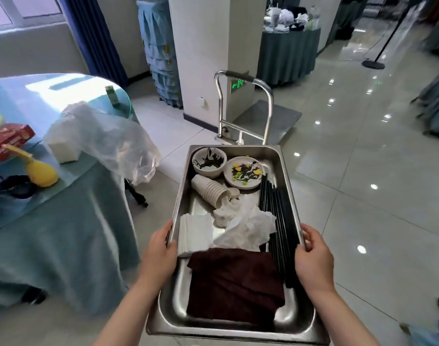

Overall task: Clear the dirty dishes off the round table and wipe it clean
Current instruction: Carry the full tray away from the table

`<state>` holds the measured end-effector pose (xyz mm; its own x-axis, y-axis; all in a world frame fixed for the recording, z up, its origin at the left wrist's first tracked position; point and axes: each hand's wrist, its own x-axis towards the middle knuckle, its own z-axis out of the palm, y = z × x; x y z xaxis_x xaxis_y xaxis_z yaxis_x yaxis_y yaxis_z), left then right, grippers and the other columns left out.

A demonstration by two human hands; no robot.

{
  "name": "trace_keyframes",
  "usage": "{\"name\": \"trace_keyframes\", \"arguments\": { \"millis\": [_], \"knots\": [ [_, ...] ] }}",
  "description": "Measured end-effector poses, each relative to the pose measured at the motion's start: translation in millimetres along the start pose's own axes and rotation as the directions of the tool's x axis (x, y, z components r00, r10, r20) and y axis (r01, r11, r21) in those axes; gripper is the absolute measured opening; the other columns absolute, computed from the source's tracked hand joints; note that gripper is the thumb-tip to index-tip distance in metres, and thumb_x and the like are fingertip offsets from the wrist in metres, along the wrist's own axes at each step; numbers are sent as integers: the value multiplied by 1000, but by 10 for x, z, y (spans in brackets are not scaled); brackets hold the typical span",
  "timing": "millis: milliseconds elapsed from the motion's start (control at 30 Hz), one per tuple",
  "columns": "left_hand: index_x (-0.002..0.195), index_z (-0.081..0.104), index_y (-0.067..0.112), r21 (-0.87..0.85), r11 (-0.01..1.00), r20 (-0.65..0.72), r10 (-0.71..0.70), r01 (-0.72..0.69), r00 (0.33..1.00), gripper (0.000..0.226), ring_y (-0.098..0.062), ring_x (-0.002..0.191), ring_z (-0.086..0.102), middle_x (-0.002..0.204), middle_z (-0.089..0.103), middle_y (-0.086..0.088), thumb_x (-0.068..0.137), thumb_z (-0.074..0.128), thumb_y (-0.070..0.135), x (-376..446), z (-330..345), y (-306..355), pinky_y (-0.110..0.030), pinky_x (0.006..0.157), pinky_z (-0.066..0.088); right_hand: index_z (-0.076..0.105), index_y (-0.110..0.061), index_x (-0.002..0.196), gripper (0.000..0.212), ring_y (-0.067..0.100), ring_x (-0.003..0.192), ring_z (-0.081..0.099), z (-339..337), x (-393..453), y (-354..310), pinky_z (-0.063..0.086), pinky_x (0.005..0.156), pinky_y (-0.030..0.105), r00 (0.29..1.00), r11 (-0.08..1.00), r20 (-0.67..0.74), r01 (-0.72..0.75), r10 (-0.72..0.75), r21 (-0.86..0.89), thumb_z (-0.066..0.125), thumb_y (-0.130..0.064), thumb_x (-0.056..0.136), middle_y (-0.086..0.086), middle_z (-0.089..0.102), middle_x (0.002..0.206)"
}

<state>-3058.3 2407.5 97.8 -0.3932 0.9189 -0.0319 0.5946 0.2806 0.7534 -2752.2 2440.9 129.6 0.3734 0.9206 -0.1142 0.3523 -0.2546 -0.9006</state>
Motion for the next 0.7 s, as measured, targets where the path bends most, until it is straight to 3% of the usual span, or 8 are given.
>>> {"name": "trace_keyframes", "arguments": {
  "millis": [100,233,300,433,500,600,700],
  "knots": [
    [144,43,15,6,1000,20,27,-28,999,54,-20,129,45,139,52,-5,92,48,1,603,284,271,-25,102,31,60,-19,127,52,22,105,63,89,638,-120,49,93,32,1000,1000,-28,12,-12,-5,46,9,86,3,66,116],
    [143,45,16,-4,1000,31,31,-31,999,54,-20,130,45,138,52,0,91,49,2,1444,618,547,-30,107,33,61,-17,126,50,14,87,63,268,1470,-244,43,68,11,999,1000,-47,11,-12,-7,46,10,87,6,68,111],
    [144,45,15,-31,999,44,38,-37,998,55,-20,132,45,141,51,-1,90,50,3,1881,799,670,-34,110,33,61,-17,126,49,3,84,61,376,1891,-332,40,65,9,998,1000,-63,15,-16,-12,47,9,87,2,67,112],
    [144,44,15,-35,998,92,50,-47,994,56,-18,131,45,142,51,0,90,50,3,2812,1091,1022,-31,109,33,60,-18,127,51,20,97,64,582,2755,-573,47,81,26,996,1000,-83,12,-14,-19,47,9,87,4,67,115],
    [144,44,18,-31,998,118,61,-58,991,55,-17,129,48,141,52,1,91,50,6,3251,1209,1214,-33,109,36,60,-19,127,50,23,102,64,667,3148,-685,47,82,26,996,1000,-91,3,-4,-12,47,9,87,6,68,115],
    [144,44,19,-19,997,146,78,-76,986,54,-13,124,49,137,53,4,91,50,7,3864,1411,1502,-28,105,37,59,-18,128,48,9,89,65,748,3673,-833,43,67,11,992,1000,-125,-31,31,0,47,7,90,4,67,116],
    [143,46,22,-3,994,160,110,-111,981,53,-8,116,49,131,55,6,91,50,9,4368,1675,1805,-25,98,37,59,-17,129,48,-5,67,60,765,4182,-914,43,55,6,986,999,-162,-46,48,18,46,8,90,4,67,112]
  ]
}}
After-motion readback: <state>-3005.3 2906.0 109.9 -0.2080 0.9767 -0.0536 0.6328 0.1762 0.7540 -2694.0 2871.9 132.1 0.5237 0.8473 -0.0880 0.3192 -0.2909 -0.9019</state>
